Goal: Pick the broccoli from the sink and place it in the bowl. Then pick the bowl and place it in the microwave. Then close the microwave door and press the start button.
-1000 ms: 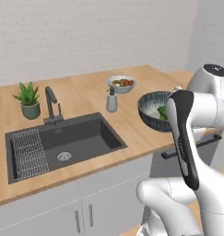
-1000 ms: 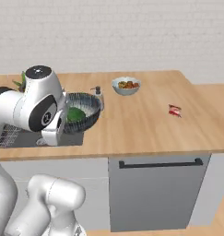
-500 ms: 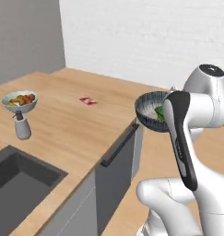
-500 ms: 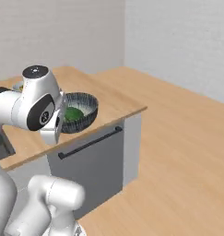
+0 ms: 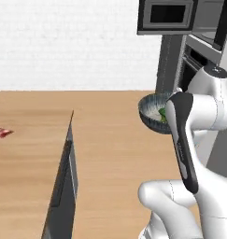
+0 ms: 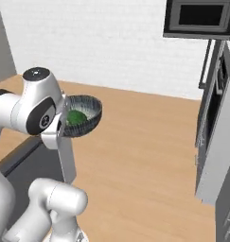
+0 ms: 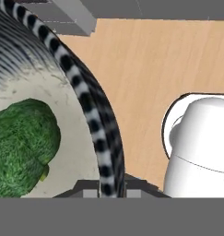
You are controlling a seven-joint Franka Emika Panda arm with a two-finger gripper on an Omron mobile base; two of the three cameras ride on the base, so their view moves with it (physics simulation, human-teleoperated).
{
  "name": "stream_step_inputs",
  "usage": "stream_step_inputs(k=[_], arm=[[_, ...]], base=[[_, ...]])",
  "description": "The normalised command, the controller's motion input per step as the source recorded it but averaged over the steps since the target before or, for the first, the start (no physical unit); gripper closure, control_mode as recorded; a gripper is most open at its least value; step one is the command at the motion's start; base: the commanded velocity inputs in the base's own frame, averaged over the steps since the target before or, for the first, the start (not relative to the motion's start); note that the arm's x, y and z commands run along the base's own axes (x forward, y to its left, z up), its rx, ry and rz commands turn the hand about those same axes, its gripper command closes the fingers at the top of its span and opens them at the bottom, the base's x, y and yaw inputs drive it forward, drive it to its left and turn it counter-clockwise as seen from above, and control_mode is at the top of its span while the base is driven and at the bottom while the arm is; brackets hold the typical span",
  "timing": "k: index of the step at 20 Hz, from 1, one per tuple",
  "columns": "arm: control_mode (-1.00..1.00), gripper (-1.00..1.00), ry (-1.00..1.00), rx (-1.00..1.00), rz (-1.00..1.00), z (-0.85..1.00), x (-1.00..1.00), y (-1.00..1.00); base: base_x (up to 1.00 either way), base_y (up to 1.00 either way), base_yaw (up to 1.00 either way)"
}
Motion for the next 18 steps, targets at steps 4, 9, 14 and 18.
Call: stream_step_inputs(k=[4, 9, 14, 18], arm=[[1.0, 1.0, 0.0, 0.0, 0.0, 0.0, 0.0, 0.0], [1.0, 1.0, 0.0, 0.0, 0.0, 0.0, 0.0, 0.0], [1.0, 1.0, 0.0, 0.0, 0.0, 0.0, 0.0, 0.0], [1.0, 1.0, 0.0, 0.0, 0.0, 0.0, 0.0, 0.0]], base=[[0.76, -0.2, -0.58], [0.94, 0.0, -0.55], [1.0, 0.16, -0.47], [1.0, 0.22, -0.44]])
